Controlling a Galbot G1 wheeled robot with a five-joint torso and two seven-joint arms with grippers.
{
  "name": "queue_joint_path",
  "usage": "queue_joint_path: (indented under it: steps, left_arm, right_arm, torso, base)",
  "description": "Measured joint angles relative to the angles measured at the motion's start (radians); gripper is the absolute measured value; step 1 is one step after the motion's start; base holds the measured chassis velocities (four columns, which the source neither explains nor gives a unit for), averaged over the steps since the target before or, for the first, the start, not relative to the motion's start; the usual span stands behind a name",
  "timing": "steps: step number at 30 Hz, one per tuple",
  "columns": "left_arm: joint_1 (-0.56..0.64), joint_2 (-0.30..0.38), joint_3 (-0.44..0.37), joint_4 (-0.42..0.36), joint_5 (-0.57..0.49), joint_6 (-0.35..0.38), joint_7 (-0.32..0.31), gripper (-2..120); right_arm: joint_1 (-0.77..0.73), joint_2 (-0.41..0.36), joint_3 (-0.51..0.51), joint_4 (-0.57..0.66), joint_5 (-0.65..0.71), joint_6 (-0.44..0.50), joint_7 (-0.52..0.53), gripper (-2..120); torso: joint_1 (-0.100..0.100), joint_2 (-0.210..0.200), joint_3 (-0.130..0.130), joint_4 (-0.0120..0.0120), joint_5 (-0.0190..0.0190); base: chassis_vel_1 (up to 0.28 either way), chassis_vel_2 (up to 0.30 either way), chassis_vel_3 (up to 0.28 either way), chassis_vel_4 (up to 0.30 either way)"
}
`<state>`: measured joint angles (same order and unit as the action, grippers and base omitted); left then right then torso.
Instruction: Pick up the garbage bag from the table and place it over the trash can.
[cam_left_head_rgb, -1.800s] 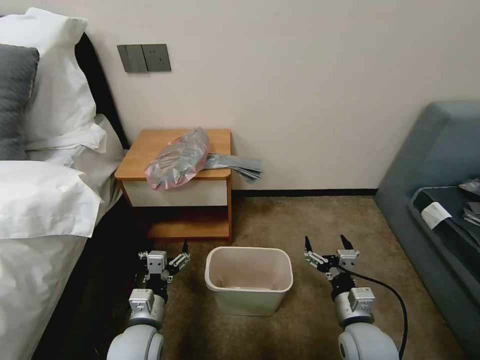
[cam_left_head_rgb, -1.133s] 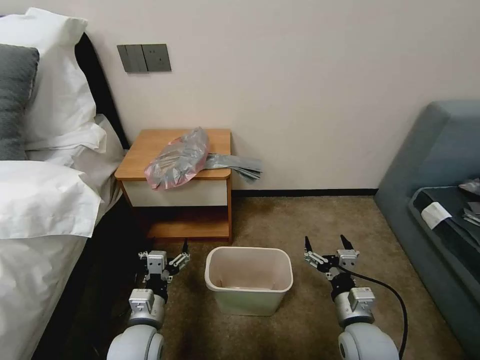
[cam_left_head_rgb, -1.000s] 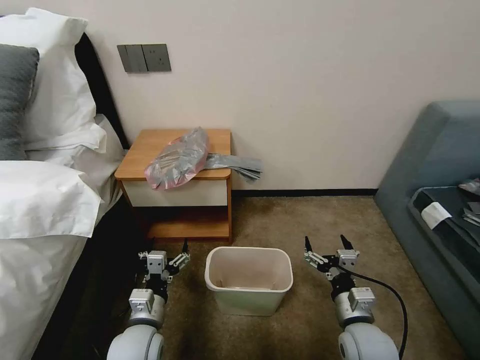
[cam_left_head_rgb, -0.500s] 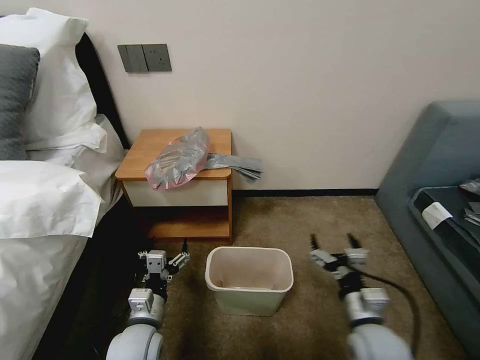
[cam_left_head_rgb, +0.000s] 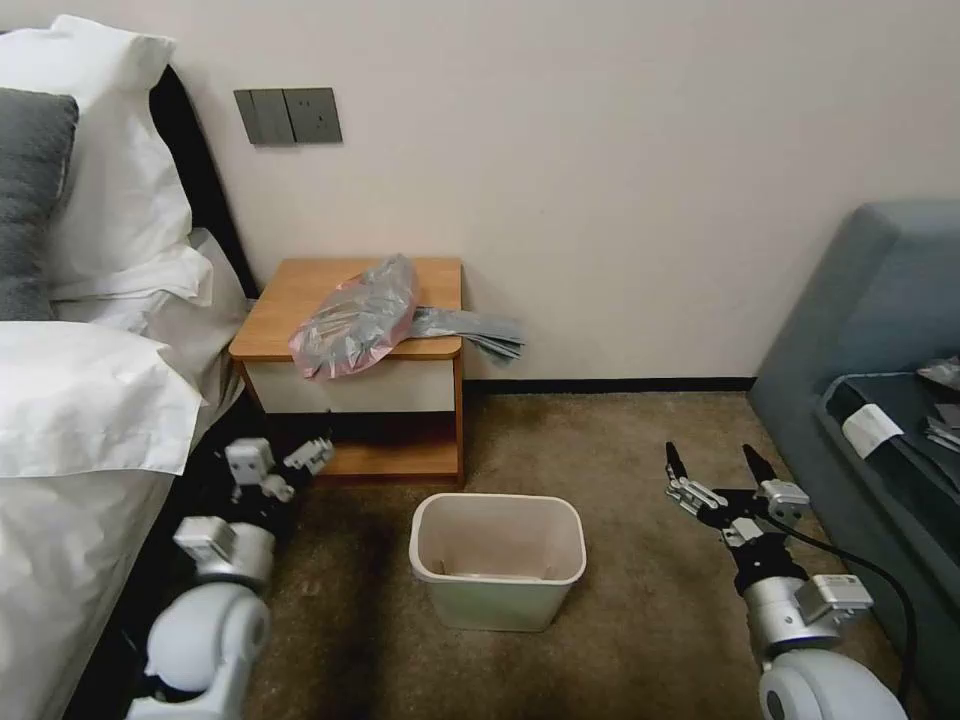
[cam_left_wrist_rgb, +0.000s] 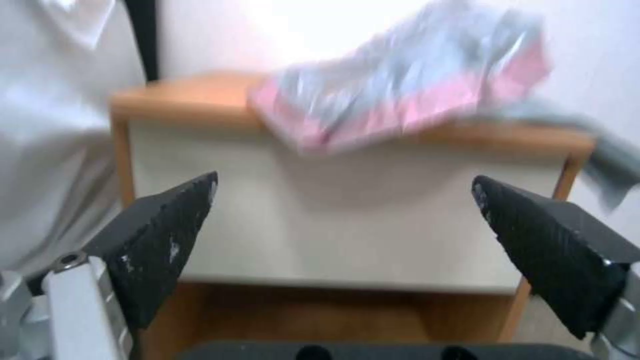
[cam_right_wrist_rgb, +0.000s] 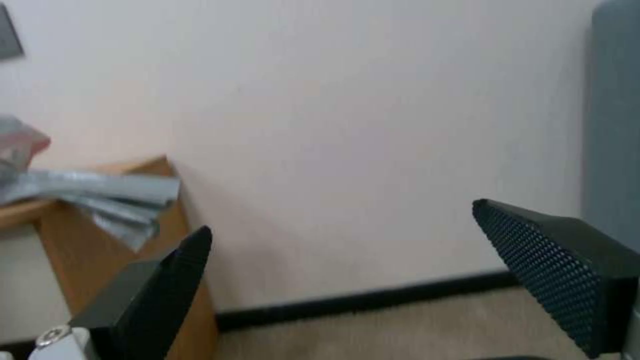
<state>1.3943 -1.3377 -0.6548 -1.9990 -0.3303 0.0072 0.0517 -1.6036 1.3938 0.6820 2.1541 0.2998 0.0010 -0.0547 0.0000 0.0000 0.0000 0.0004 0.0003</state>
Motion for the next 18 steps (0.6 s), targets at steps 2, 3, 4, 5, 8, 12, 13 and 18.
queue_joint_path:
  steps: [2,3,4,5,8,12,13,18]
  left_arm:
    - [-0.002,0.003,0.002,0.001,-0.016,0.006,0.000,100]
    - [-0.015,0.016,-0.002,0.001,-0.048,0.014,-0.002,100]
    - [-0.028,0.034,-0.002,0.003,-0.106,0.041,-0.017,100]
    - [-0.028,0.034,-0.002,0.003,-0.106,0.041,-0.017,100]
    - [-0.023,0.035,0.012,0.007,-0.153,0.076,-0.054,100]
    - [-0.015,0.029,0.011,0.006,-0.143,0.076,-0.062,100]
    - [-0.015,0.029,0.011,0.006,-0.143,0.076,-0.062,100]
    - [0.000,0.023,0.006,-0.006,-0.128,0.074,-0.063,100]
  right_arm:
    - [0.013,-0.008,-0.011,-0.018,0.001,0.029,0.008,100]
    - [0.033,-0.020,-0.023,-0.040,-0.003,0.071,0.015,100]
    - [0.048,-0.030,-0.035,-0.056,-0.003,0.086,0.014,100]
    - [0.048,-0.030,-0.035,-0.056,-0.003,0.086,0.014,100]
    - [0.094,-0.049,-0.080,-0.081,0.095,0.088,-0.024,100]
    - [0.138,-0.061,-0.125,-0.107,0.200,0.080,-0.025,100]
    - [0.138,-0.061,-0.125,-0.107,0.200,0.080,-0.025,100]
    - [0.219,-0.073,-0.200,-0.142,0.380,0.053,-0.003,100]
  torso:
    - [0.000,0.000,0.000,-0.0003,-0.0015]
    - [0.000,0.000,0.000,-0.0004,-0.0002]
    - [0.000,0.000,0.000,-0.0003,0.0004]
    - [0.000,0.000,0.000,-0.0003,0.0004]
    - [0.000,0.000,0.000,-0.0004,-0.0005]
    - [0.000,0.000,0.000,-0.0004,-0.0002]
    - [0.000,0.000,0.000,-0.0004,-0.0002]
    - [0.000,0.000,0.000,-0.0004,-0.0002]
  base:
    - [0.000,0.000,0.000,0.000]
    - [0.000,0.000,0.000,0.000]
    - [0.000,0.000,0.000,0.000]
    - [0.000,0.000,0.000,0.000]
    - [0.000,0.000,0.000,0.000]
    - [0.000,0.000,0.000,0.000]
    - [0.000,0.000,0.000,0.000]
    - [0.000,0.000,0.000,0.000]
